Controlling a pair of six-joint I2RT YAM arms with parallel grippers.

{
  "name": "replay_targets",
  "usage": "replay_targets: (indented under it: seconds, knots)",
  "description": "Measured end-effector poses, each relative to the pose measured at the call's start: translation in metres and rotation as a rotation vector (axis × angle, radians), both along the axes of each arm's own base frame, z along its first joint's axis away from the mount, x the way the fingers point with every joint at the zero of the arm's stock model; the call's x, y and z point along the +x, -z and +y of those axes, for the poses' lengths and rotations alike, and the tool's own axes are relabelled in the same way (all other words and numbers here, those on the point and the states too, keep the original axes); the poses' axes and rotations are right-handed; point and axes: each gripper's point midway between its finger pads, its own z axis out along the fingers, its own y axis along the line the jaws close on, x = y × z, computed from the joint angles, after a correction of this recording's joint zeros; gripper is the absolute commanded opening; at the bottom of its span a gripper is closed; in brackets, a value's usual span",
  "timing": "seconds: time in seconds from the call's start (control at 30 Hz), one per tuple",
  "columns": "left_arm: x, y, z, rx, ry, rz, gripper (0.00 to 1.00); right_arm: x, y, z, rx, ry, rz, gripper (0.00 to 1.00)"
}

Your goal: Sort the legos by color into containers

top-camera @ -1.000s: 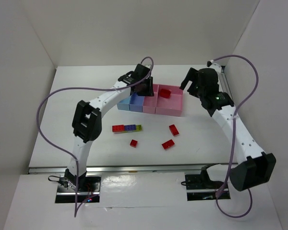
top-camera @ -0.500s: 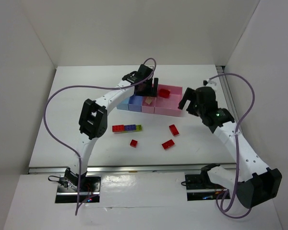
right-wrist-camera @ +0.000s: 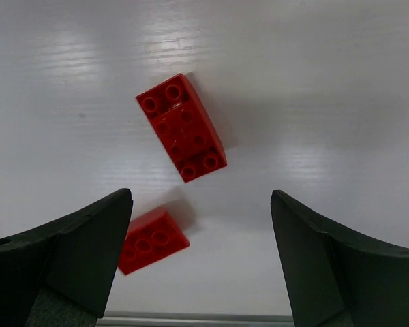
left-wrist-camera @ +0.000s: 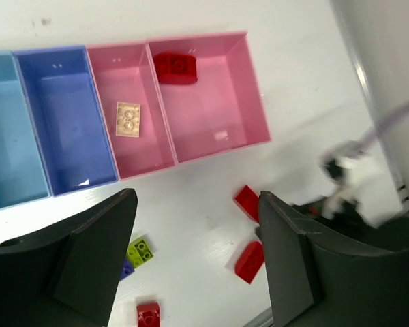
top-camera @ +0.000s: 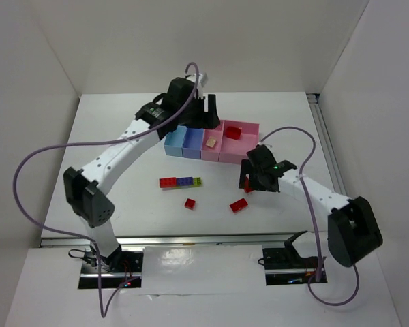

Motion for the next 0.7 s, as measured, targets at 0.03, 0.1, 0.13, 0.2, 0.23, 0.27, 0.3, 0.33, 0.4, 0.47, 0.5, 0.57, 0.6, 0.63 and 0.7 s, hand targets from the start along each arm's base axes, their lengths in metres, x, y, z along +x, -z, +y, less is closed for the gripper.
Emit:
replay_targets:
  seconds: [0.03, 0.1, 0.13, 0.2, 0.23, 0.27, 0.3, 0.33, 0.4, 0.47, 0.5, 0.57, 0.6, 0.63, 0.7]
  knots:
    - [-0.006, -0.013, 0.004, -0.017, 0.003, -0.022, 0.82, 0.001, 0.008, 0.000, -0.019, -0.013, 0.022, 0.87]
    - [-0.018, -0.029, 0.011, -0.039, 0.006, -0.053, 0.80, 0.003, 0.025, 0.001, -0.056, -0.039, 0.065, 0.86]
    - [-0.024, -0.033, 0.015, -0.046, 0.007, -0.062, 0.80, 0.005, 0.034, 0.002, -0.073, -0.052, 0.083, 0.85]
    - [-0.033, -0.030, 0.021, -0.042, 0.009, -0.056, 0.80, 0.007, 0.048, 0.003, -0.096, -0.073, 0.112, 0.80]
    - [-0.037, -0.024, 0.023, -0.034, 0.010, -0.044, 0.80, 0.007, 0.053, 0.003, -0.105, -0.081, 0.122, 0.77]
    - [-0.041, -0.016, 0.024, -0.023, 0.013, -0.027, 0.79, 0.009, 0.057, 0.004, -0.108, -0.085, 0.128, 0.73]
    - [-0.044, -0.008, 0.025, -0.010, 0.015, -0.008, 0.79, 0.013, 0.056, 0.005, -0.109, -0.092, 0.117, 0.70]
    - [-0.046, -0.001, 0.026, 0.001, 0.018, 0.007, 0.79, 0.017, 0.056, 0.007, -0.107, -0.097, 0.105, 0.68]
    - [-0.050, 0.013, 0.028, 0.022, 0.022, 0.036, 0.79, 0.023, 0.056, 0.010, -0.107, -0.105, 0.085, 0.53]
    - [-0.055, 0.022, 0.027, 0.038, 0.029, 0.055, 0.79, 0.026, 0.055, 0.012, -0.109, -0.112, 0.070, 0.41]
    - [-0.057, 0.026, 0.028, 0.044, 0.030, 0.062, 0.79, 0.027, 0.055, 0.012, -0.109, -0.114, 0.066, 0.37]
    - [-0.060, 0.032, 0.027, 0.052, 0.037, 0.074, 0.79, 0.028, 0.054, 0.012, -0.111, -0.111, 0.060, 0.26]
    - [-0.062, 0.035, 0.028, 0.056, 0.038, 0.078, 0.79, 0.029, 0.054, 0.012, -0.113, -0.113, 0.057, 0.26]
    - [-0.064, 0.038, 0.029, 0.062, 0.039, 0.086, 0.79, 0.028, 0.052, 0.012, -0.114, -0.115, 0.057, 0.26]
    - [-0.068, 0.046, 0.033, 0.080, 0.033, 0.102, 0.79, 0.027, 0.042, 0.014, -0.108, -0.125, 0.045, 0.26]
